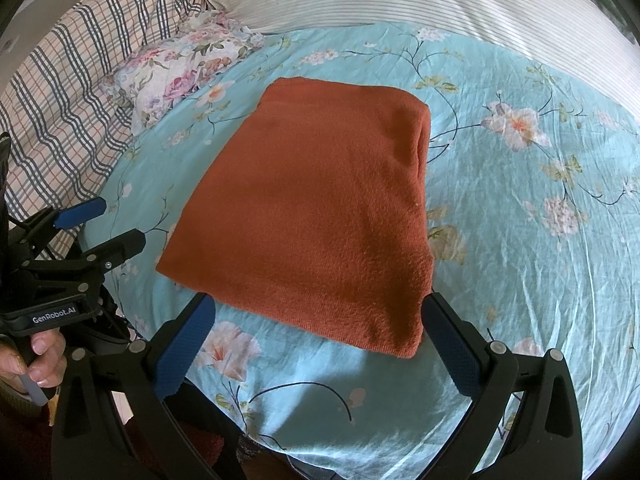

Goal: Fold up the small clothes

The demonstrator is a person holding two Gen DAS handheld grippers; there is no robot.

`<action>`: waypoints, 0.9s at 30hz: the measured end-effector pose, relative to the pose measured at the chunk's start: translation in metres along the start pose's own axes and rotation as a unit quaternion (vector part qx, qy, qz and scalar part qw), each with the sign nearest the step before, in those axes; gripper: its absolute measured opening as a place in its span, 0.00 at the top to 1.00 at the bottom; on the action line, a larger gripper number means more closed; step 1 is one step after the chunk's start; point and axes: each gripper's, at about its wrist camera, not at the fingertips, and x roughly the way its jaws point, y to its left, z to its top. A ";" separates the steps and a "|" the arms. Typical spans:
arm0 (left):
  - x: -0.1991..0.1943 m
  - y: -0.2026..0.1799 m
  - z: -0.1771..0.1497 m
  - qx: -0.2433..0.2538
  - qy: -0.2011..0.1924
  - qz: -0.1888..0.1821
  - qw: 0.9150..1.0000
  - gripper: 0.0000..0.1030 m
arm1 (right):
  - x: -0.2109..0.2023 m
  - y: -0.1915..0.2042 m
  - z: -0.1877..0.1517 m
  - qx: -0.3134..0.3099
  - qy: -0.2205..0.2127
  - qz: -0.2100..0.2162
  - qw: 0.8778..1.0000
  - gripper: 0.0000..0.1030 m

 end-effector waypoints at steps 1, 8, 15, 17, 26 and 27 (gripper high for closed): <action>0.000 0.000 0.000 0.000 0.000 0.000 1.000 0.16 | 0.000 0.000 0.000 0.000 0.000 0.000 1.000 0.00; -0.001 -0.002 0.002 0.000 -0.001 0.001 1.000 0.16 | 0.000 0.000 0.000 0.000 0.000 0.000 1.000 0.00; -0.001 -0.002 0.002 -0.001 -0.001 0.001 1.000 0.16 | 0.000 -0.001 0.000 -0.001 0.000 0.001 1.000 0.00; -0.002 -0.002 0.002 -0.001 -0.001 0.001 1.000 0.16 | -0.001 -0.001 0.001 0.001 0.000 0.000 1.000 0.00; 0.003 -0.003 0.012 -0.002 -0.006 -0.006 1.000 0.16 | 0.002 -0.008 0.011 0.004 -0.004 -0.004 1.000 0.00; 0.004 -0.002 0.014 -0.003 -0.007 -0.005 1.000 0.16 | 0.004 -0.010 0.012 0.006 -0.004 -0.005 1.000 0.00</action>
